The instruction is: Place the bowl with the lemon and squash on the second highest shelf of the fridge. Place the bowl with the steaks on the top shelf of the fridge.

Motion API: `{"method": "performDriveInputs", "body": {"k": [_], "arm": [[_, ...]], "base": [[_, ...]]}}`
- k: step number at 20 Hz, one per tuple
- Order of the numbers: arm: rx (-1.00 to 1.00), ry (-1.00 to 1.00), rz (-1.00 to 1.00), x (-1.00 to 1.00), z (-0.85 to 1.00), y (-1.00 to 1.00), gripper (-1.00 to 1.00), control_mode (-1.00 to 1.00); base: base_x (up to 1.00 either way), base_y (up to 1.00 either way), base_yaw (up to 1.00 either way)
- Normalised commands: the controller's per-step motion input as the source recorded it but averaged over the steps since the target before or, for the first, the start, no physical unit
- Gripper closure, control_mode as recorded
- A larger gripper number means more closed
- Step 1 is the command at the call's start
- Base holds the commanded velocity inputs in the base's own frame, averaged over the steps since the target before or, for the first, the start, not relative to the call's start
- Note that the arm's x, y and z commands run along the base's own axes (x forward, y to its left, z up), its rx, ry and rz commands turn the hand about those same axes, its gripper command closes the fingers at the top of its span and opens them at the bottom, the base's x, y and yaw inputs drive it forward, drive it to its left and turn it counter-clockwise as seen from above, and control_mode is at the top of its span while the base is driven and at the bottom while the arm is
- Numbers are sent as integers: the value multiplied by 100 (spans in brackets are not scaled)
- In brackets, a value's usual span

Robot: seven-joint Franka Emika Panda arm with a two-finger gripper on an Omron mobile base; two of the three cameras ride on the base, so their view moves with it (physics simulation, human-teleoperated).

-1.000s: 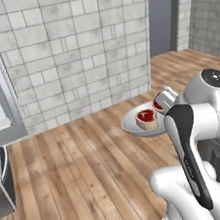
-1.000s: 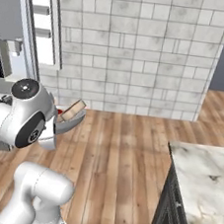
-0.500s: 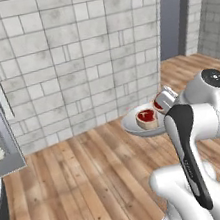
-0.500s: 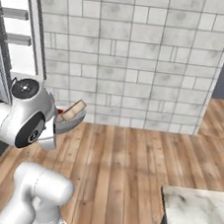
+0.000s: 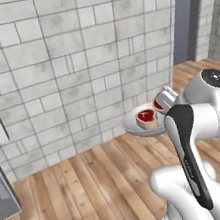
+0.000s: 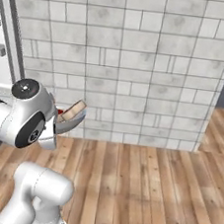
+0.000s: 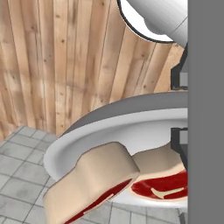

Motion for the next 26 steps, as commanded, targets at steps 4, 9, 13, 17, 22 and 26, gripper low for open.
{"method": "performDriveInputs", "body": {"k": [4,9,13,17,22,26], "arm": [[0,0,0,0,0,0,100,100],[0,0,0,0,0,0,100,100],[0,0,0,0,0,0,100,100],[0,0,0,0,0,0,100,100],[0,0,0,0,0,0,100,100],[0,0,0,0,0,0,100,100]], "base": [[100,-20,3],[100,-16,5],[100,-18,13],[85,-33,48],[24,-49,66],[0,-59,70]]}}
